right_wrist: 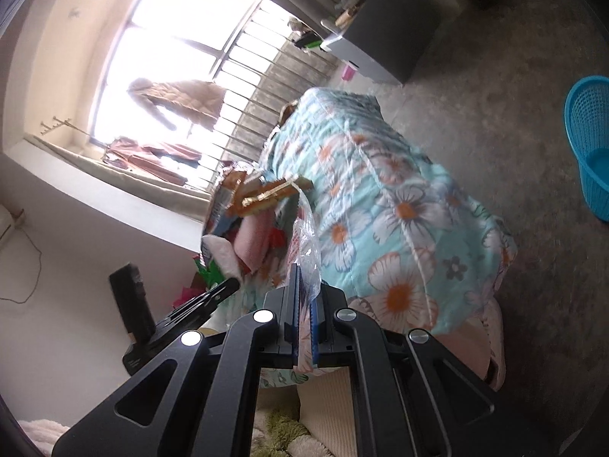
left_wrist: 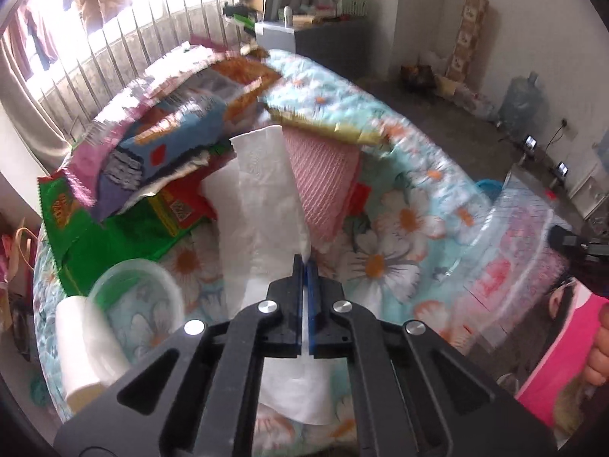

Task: Collect trash
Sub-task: 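Carry the tissue over the blue wastebasket and open the left gripper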

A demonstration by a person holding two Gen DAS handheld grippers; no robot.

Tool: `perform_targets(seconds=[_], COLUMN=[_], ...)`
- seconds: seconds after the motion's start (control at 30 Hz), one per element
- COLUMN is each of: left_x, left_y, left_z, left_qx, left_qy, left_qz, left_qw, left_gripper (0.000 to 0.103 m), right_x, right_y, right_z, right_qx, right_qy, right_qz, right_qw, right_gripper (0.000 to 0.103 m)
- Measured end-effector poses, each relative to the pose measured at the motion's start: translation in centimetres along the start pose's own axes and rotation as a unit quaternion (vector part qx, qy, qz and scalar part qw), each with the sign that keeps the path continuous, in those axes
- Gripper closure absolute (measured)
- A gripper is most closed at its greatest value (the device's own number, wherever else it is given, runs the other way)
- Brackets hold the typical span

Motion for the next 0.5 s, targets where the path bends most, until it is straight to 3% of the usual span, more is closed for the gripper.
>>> perform_targets(seconds=[0.1, 0.23, 0.37, 0.5], left_x=[-2.5, -5.3, -5.3, -3.4], left_y=[0.6, 3.3, 8.4, 14.5], left_z=[-0.7, -2.9, -6.0, -9.3], left_qx=[-0.017, -0.027, -0.022, 0.000], left_qy=[0.019, 0.051, 0.052, 0.046], left_qz=[0.026, 0.095, 0.195, 0.259], left_qw=[0.9993, 0.9938, 0.9791, 0.9648], left_gripper=[0.103, 0.103, 0.103, 0.103], right_x=[-1.3, -3.3, -6.1, -9.6], right_y=[0.0, 0.2, 1.3, 3.5], right_z=[-0.9, -2.2, -4.1, -6.5], right_qx=[-0.001, -0.003, -0.002, -0.001], right_qy=[0.017, 0.050, 0.095, 0.159], right_qz=[-0.008, -0.009, 0.010, 0.071], right_qw=[1.000, 0.999, 0.995, 0.985], right_gripper=[0.098, 0.098, 0.099, 0.099])
Point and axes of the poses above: each gripper's, at about its wrist camera, not at the fingertips, and x roughly the way its jaws point, y to its right, z to its underside, the point moved 5 cm from there along x, roughly the way its jaws point, and after that the axes turned 10 degrees about y, right-handed, at the moved point
